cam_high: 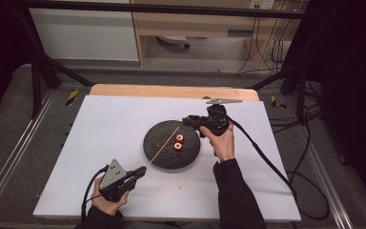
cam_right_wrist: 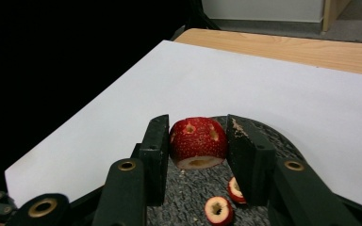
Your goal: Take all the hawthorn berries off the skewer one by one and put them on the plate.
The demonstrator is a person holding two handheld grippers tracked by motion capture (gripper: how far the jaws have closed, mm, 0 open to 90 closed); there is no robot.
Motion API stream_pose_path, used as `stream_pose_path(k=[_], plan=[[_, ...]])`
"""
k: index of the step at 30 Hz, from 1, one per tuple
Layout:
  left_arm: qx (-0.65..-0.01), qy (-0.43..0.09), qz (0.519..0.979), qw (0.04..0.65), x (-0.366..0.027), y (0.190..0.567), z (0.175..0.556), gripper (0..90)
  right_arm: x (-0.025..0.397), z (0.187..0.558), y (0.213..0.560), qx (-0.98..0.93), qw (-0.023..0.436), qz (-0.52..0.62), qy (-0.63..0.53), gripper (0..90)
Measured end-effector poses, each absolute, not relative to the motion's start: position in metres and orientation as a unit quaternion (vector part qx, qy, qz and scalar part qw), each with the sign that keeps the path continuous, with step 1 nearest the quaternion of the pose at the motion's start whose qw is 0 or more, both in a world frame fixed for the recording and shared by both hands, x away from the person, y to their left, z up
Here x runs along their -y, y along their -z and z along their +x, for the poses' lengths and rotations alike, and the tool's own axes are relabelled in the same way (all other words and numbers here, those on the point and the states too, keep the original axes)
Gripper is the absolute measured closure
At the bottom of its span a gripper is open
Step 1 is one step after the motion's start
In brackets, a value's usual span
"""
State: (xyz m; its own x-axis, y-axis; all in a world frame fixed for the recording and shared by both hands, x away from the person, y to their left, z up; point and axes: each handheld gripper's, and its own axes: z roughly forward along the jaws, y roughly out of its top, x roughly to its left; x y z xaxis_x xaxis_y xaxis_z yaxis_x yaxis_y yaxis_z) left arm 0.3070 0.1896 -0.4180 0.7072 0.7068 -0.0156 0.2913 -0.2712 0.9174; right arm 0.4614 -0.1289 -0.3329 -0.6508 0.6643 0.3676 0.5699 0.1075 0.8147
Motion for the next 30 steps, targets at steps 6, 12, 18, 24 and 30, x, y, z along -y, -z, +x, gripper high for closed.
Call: stream_pose_path(k=[6, 12, 18, 24, 30], plan=[[-0.327, -0.204, 0.769, 0.511, -0.191, 0.418, 0.307, 88.4, 0.136, 0.469, 0.344, -0.742, 0.052, 0.431, -0.511, 61.7], [-0.330, -0.203, 0.768, 0.510, -0.192, 0.418, 0.308, 88.4, 0.133, 0.468, 0.371, -0.751, 0.045, 0.440, -0.489, 61.6], [-0.332, -0.203, 0.769, 0.507, -0.192, 0.418, 0.309, 88.5, 0.127, 0.464, 0.405, -0.763, 0.034, 0.446, -0.467, 61.6], [-0.335, -0.201, 0.768, 0.507, -0.193, 0.419, 0.310, 88.4, 0.120, 0.459, 0.429, -0.778, 0.033, 0.444, -0.443, 61.5], [-0.338, -0.197, 0.770, 0.504, -0.193, 0.419, 0.312, 88.4, 0.116, 0.456, 0.438, -0.788, 0.038, 0.439, -0.431, 61.2]])
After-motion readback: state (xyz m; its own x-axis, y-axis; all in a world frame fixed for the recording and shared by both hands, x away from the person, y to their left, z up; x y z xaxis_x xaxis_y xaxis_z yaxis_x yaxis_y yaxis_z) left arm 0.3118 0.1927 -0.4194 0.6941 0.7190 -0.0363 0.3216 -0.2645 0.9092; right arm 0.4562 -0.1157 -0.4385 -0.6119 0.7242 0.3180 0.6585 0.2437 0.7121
